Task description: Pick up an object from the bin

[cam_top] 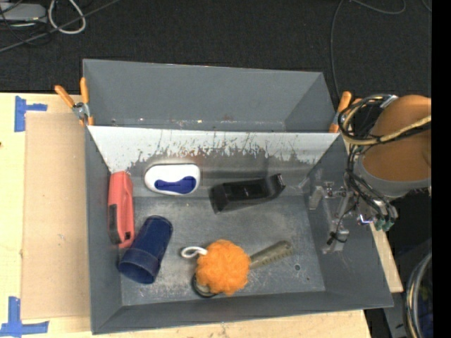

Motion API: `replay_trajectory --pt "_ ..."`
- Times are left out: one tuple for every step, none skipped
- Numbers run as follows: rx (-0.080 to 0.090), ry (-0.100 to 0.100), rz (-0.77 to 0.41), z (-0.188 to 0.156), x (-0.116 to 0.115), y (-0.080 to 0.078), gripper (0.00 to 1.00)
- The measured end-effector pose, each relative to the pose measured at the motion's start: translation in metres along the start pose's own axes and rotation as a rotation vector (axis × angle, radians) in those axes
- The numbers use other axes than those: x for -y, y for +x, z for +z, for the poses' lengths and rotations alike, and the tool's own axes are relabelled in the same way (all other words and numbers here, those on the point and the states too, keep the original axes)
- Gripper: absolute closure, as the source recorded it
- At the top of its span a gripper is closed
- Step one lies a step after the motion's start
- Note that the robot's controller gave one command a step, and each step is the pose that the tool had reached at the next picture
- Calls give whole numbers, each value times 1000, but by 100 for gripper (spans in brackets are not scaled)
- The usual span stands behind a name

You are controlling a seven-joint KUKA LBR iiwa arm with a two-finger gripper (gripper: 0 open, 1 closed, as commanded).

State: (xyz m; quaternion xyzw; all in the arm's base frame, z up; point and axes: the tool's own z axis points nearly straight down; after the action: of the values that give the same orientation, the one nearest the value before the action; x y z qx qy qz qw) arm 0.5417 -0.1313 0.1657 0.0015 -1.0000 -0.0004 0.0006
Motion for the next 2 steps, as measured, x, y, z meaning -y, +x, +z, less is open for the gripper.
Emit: replay_trajectory --pt "3 1 36 -9 -21 17 0" --pt "7 2 30 37 -43 13 0"
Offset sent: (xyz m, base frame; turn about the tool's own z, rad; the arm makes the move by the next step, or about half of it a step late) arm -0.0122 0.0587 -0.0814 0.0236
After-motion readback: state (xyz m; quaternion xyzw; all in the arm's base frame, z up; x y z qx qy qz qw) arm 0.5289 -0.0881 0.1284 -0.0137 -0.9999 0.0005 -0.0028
